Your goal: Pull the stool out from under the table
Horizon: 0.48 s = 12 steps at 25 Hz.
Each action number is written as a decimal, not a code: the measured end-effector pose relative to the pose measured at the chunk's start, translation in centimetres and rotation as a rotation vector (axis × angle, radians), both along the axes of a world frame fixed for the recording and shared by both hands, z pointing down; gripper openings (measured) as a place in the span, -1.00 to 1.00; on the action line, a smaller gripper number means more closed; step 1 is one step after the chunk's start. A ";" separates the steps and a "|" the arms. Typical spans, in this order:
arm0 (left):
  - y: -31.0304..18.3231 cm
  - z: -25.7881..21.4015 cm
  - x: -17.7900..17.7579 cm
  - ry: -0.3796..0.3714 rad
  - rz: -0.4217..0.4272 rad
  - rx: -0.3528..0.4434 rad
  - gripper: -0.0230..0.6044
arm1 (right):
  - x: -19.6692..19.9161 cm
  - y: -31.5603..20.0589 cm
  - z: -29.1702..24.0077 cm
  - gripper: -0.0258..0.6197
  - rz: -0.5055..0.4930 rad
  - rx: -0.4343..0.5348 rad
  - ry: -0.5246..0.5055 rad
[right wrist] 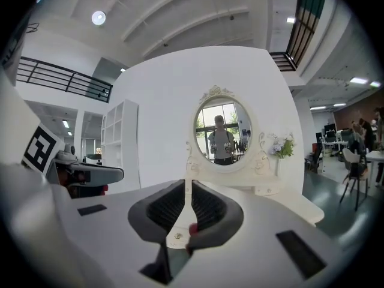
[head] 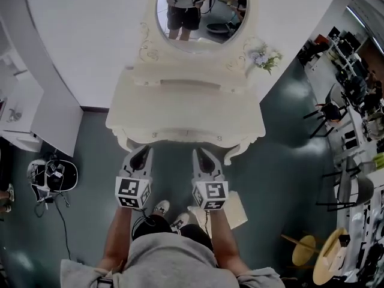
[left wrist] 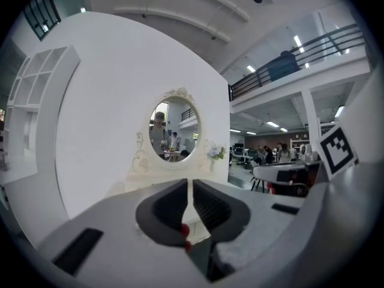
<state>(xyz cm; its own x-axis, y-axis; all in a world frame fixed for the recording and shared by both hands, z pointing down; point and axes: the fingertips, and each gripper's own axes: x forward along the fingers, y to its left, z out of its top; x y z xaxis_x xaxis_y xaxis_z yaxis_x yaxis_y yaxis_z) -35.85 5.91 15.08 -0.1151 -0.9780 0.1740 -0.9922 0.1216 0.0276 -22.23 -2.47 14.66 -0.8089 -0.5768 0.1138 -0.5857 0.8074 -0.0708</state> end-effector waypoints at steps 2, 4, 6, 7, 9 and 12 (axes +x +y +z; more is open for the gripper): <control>0.4 -0.2 -0.5 -0.008 -0.012 0.003 -0.84 | -0.5 0.1 0.1 -0.79 -0.007 -0.003 0.002; 0.7 -0.1 -1.0 -0.015 -0.023 0.004 -0.88 | -0.9 0.1 0.1 -0.80 -0.015 -0.003 0.003; 1.0 0.0 -1.4 -0.012 -0.033 0.002 -0.88 | -1.4 0.1 0.1 -0.81 -0.019 -0.003 0.003; 1.0 0.0 -1.5 -0.011 -0.037 0.001 -0.88 | -1.6 0.2 0.0 -0.82 -0.022 0.000 0.003; 1.1 0.0 -1.7 -0.011 -0.045 0.002 -0.88 | -1.8 0.3 -0.2 -0.84 -0.031 0.008 0.004; 1.0 -0.2 -1.8 -0.019 -0.046 0.002 -0.88 | -2.0 0.4 -0.5 -0.84 -0.036 0.013 -0.002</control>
